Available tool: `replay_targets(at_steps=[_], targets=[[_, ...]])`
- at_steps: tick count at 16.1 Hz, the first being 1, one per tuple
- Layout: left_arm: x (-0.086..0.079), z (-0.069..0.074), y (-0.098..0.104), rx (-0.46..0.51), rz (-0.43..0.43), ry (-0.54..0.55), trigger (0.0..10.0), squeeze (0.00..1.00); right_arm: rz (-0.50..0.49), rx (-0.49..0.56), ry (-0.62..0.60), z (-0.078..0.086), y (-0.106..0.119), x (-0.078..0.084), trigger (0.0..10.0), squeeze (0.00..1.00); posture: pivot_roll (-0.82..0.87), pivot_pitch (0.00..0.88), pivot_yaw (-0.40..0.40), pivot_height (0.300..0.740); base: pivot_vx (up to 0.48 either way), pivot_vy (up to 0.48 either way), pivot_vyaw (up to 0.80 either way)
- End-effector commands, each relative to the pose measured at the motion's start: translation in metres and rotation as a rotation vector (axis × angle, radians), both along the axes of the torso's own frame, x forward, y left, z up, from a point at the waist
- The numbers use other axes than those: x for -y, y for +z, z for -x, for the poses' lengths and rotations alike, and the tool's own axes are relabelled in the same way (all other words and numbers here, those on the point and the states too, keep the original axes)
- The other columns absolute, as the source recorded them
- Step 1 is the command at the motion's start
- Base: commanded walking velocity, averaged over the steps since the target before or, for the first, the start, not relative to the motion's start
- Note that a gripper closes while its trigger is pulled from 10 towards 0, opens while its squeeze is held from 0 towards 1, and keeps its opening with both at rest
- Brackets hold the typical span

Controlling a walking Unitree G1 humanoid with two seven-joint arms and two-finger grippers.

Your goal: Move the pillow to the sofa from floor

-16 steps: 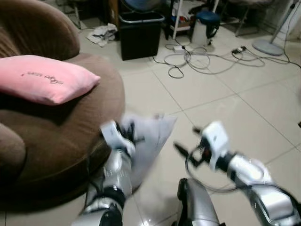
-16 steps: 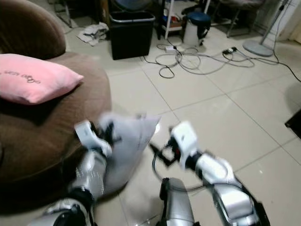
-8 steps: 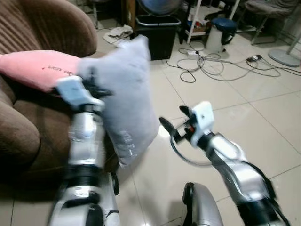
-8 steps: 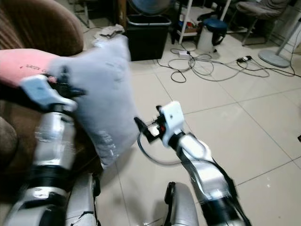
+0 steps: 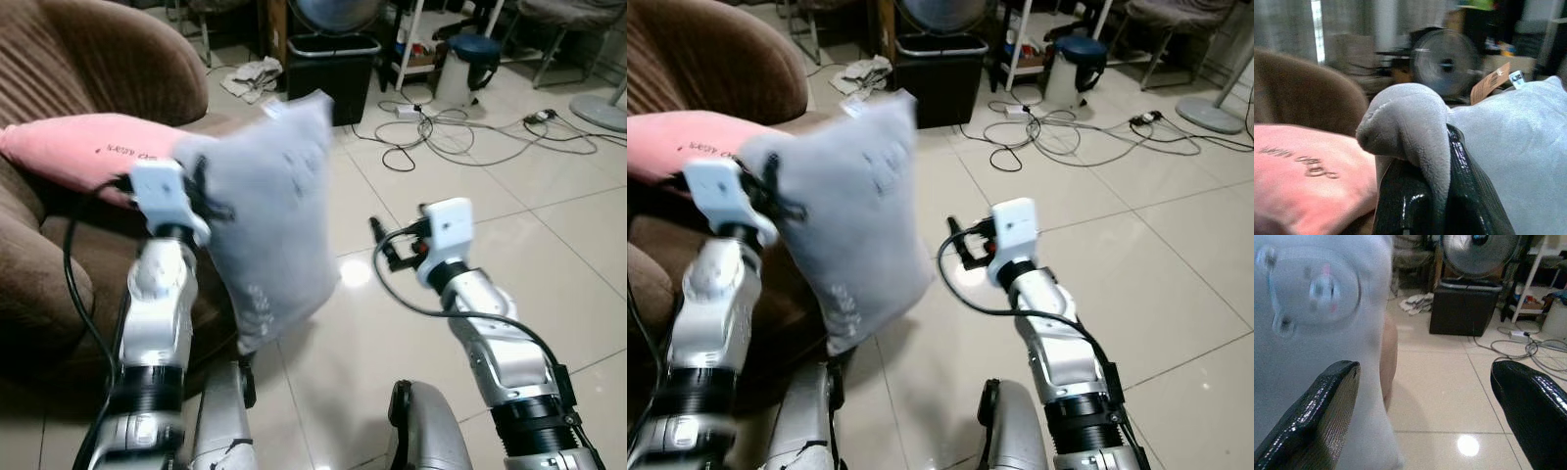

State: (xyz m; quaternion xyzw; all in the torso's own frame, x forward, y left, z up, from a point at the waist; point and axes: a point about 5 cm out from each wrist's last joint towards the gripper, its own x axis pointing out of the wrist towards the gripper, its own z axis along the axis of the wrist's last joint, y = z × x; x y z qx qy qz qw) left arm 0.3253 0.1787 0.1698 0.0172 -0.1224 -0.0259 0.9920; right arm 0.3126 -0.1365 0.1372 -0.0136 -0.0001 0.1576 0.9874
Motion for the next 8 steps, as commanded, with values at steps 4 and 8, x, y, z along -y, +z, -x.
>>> replay_targets(at_steps=[4, 8], targets=[[0.023, 0.018, 0.009, 0.0, 0.016, -0.179, 10.0, 0.0, -0.01, 0.045, 0.022, 0.001, 0.012, 0.0, 10.0, 0.0, 0.13, 0.0, -0.038, 0.573, 0.0, 0.0, 0.0], [0.013, 0.028, -0.003, -0.057, 0.1, -0.125, 10.0, 0.0, 0.008, 0.042, 0.095, 0.0, 0.014, -0.007, 10.0, 0.0, 0.14, 0.0, -0.058, 0.608, 0.0, 0.0, 0.0]])
